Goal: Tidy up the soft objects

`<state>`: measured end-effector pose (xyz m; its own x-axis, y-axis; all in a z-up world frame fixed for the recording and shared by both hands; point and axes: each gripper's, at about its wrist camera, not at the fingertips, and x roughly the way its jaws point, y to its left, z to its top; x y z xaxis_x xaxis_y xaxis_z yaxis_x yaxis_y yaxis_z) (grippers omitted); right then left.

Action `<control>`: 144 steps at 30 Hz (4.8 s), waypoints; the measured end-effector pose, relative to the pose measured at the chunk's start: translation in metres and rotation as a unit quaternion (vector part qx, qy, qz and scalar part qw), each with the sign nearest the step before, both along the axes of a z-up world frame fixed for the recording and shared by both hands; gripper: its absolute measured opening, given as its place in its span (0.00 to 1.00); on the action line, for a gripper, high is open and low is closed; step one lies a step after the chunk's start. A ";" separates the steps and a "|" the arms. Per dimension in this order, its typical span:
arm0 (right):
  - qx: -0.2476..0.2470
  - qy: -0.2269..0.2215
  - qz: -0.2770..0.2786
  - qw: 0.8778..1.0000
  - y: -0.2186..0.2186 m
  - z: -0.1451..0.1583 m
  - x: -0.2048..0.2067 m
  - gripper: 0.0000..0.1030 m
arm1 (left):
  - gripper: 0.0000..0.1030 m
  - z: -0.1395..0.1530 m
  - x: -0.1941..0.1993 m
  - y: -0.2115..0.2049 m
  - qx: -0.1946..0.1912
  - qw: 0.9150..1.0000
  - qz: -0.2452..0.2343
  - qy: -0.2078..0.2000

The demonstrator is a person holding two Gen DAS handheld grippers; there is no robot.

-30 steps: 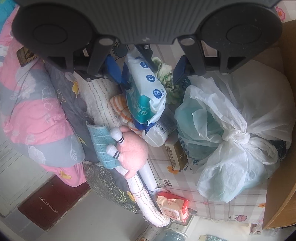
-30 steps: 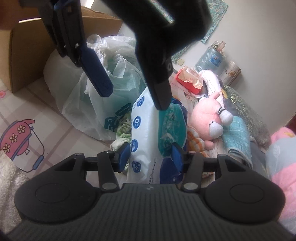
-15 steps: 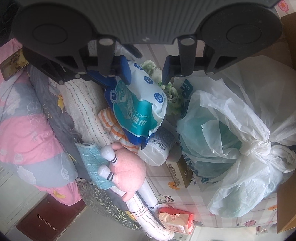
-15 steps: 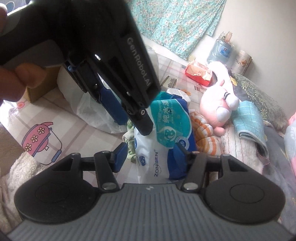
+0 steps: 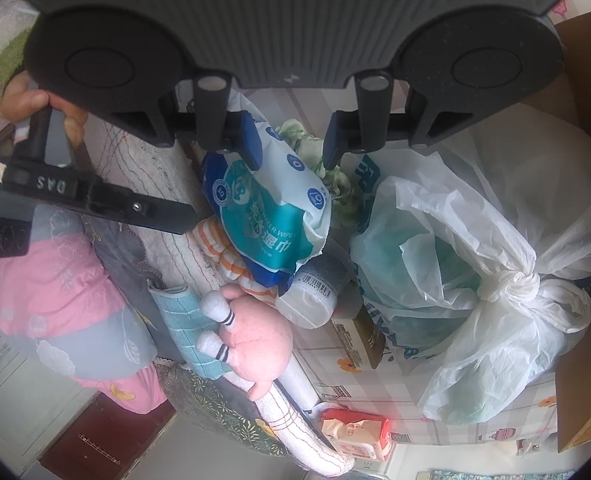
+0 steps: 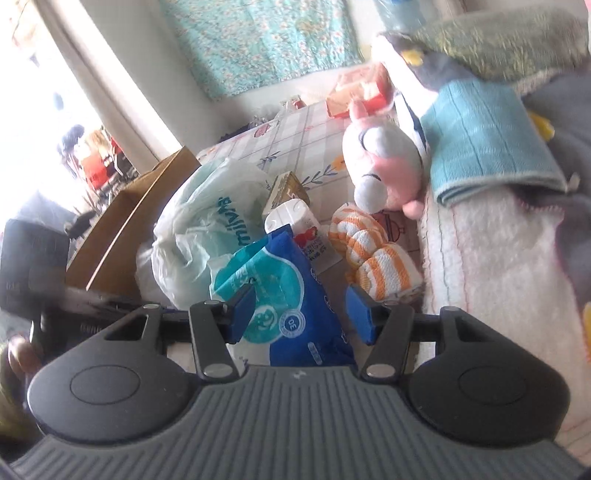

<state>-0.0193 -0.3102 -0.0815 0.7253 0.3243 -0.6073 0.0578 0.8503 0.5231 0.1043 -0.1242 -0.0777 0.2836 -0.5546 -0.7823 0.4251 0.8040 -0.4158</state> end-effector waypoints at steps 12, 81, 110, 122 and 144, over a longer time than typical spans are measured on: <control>0.081 0.030 -0.010 0.996 -0.001 -0.038 0.027 0.50 | 0.49 -0.001 -0.002 -0.003 0.013 1.000 -0.012 0.008; 0.215 -0.091 0.136 0.963 0.205 0.108 0.089 0.53 | 0.46 0.148 -0.044 0.189 -0.030 0.968 0.157 -0.191; 0.149 -0.058 0.049 0.986 0.195 0.073 0.108 0.55 | 0.82 0.036 0.078 0.267 0.179 0.977 0.111 0.042; 0.172 -0.038 0.033 0.984 0.186 0.049 0.115 0.56 | 0.83 -0.009 0.102 0.258 0.221 0.956 0.078 0.177; 0.185 -0.029 0.010 0.982 0.168 0.034 0.108 0.56 | 0.79 -0.017 0.130 0.248 0.068 0.949 0.232 0.201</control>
<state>0.0891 -0.1419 -0.0476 0.7470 0.5287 -0.4030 0.0039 0.6027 0.7980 0.2345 0.1234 -0.0950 0.1357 -0.3288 -0.9346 -0.1594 0.9238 -0.3482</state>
